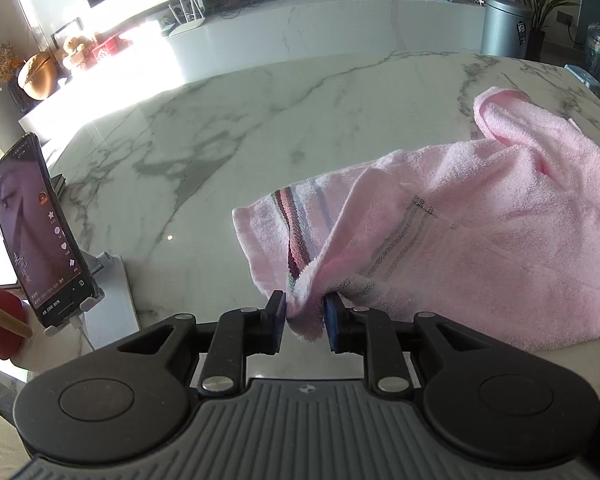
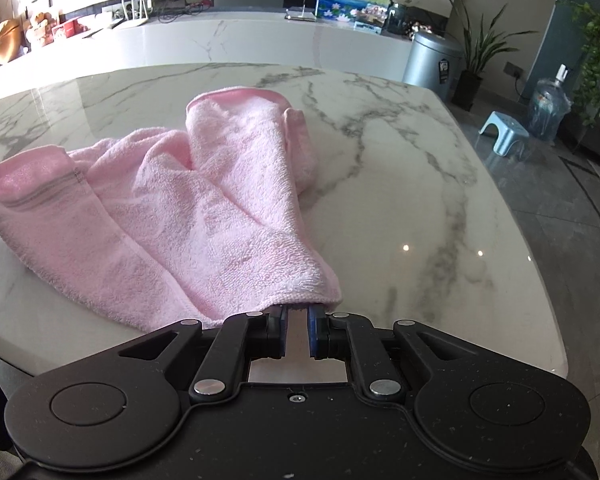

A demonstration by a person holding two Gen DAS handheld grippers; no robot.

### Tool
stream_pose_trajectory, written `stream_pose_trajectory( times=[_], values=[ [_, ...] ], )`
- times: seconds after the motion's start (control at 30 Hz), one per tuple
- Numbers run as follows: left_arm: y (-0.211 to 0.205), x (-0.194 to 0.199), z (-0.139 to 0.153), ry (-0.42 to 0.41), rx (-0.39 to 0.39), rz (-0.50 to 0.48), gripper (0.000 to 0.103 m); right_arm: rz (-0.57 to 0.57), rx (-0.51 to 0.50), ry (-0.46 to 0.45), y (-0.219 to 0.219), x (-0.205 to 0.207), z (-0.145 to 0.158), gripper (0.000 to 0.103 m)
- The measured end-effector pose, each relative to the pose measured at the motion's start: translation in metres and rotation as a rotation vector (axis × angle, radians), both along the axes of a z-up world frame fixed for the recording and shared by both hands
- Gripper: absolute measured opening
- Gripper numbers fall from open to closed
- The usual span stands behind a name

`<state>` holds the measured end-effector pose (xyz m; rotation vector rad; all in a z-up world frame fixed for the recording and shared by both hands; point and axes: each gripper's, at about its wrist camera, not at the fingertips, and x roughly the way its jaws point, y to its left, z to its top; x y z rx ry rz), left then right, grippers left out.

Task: Fold towel

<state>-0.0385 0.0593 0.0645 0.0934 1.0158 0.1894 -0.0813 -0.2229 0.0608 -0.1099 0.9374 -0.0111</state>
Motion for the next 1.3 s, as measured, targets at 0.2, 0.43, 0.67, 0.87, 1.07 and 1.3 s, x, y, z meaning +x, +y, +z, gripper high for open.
stream_pose_trajectory(
  times=[0.2,0.43,0.67,0.87,1.07,1.3],
  values=[
    [0.003,-0.009,0.018,-0.058,-0.027,-0.024,0.052,0.019,0.058,-0.002,-0.01,-0.013,0.016,0.047],
    [-0.014,0.01,0.019,-0.073,-0.033,-0.132,0.059,0.022,0.063,-0.035,-0.023,0.001,0.034,0.047],
    [-0.018,0.036,0.0,-0.016,-0.056,-0.132,0.059,0.053,0.057,-0.03,-0.03,0.029,0.033,0.047],
    [-0.013,0.059,-0.013,0.02,-0.051,-0.125,0.059,0.094,0.042,-0.016,-0.031,0.06,0.029,0.047],
    [-0.005,0.077,-0.025,0.039,-0.054,-0.118,0.051,0.106,0.031,-0.008,-0.034,0.099,0.026,0.047],
    [0.001,0.094,-0.037,0.075,-0.075,-0.12,0.043,0.123,0.005,0.004,-0.033,0.136,0.015,0.047]
  ],
)
